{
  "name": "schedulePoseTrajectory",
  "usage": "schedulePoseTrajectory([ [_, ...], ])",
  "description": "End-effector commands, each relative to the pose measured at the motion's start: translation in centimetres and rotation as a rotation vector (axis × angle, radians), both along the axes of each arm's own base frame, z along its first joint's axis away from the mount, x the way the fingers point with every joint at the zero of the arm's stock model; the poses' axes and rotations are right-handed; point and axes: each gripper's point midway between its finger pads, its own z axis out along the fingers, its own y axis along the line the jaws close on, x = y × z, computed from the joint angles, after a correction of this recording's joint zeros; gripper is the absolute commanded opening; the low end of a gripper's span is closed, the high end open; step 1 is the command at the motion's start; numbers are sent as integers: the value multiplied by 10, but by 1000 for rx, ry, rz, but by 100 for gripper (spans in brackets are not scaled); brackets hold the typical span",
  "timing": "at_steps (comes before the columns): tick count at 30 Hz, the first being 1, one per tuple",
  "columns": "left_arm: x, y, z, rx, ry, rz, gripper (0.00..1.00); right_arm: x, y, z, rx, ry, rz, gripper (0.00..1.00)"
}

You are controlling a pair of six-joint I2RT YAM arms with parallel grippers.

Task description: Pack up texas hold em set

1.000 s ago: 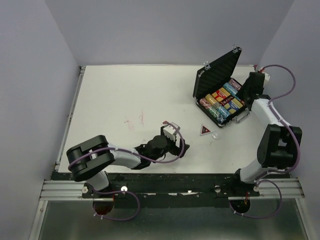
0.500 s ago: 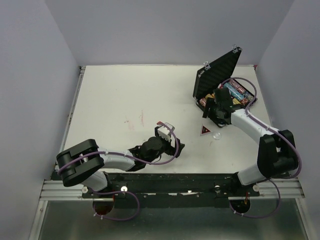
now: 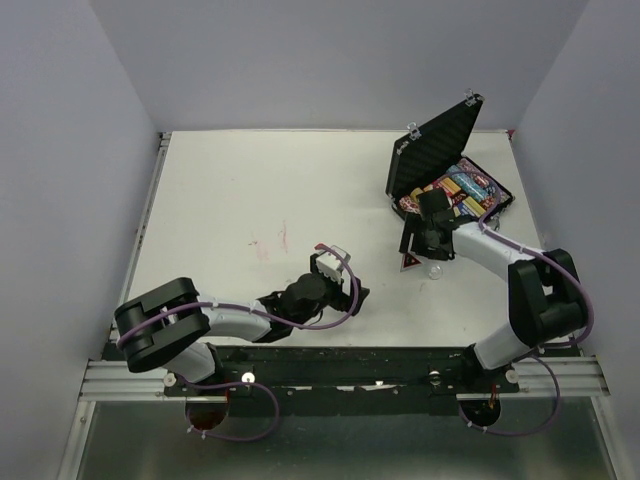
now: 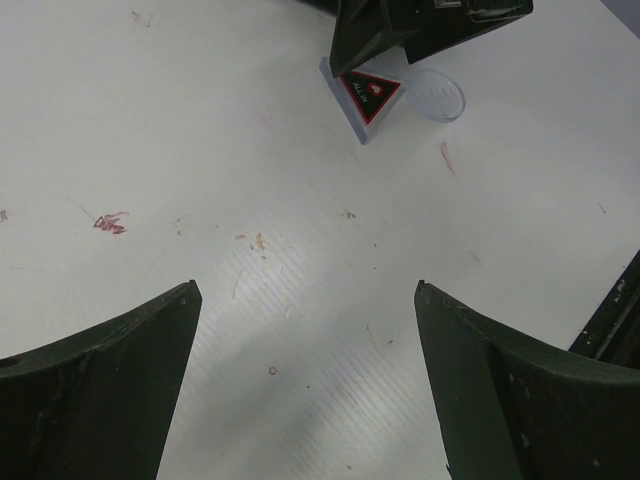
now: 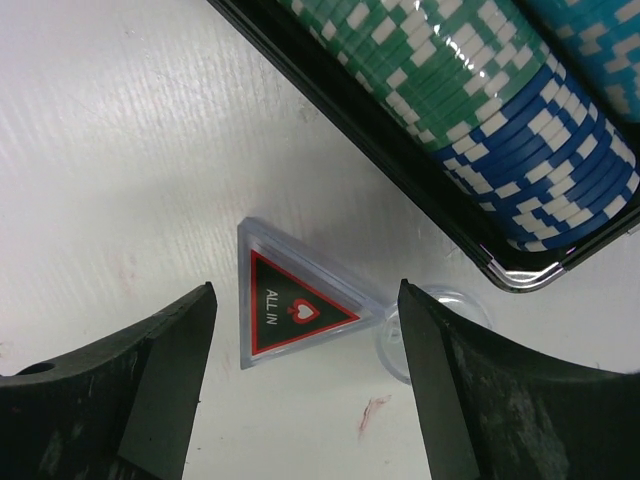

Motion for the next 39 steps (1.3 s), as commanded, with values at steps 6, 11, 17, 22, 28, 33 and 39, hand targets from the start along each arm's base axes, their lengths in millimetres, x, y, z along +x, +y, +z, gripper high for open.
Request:
schedulePoseTrajectory([
  [6, 4, -4, -2, 21, -1, 16, 96, -20, -5, -22, -32, 74, -31, 82],
  [11, 4, -4, -2, 24, 0, 16, 96, -24, 1, -24, -33, 80, -18, 82],
  [17, 4, -6, -2, 25, 1, 15, 96, -25, 4, -26, -45, 81, -20, 82],
  [22, 3, -4, -2, 26, 1, 15, 95, -31, 4, -27, -77, 93, -20, 82],
  [28, 3, -4, -1, 20, -3, 14, 95, -39, -3, -31, -111, 107, -35, 82],
  [33, 2, -4, -1, 20, -4, 14, 95, -36, -2, -32, -112, 107, -40, 82],
  [39, 2, -3, -1, 17, -5, 14, 95, -36, -2, -37, -114, 118, -36, 79],
])
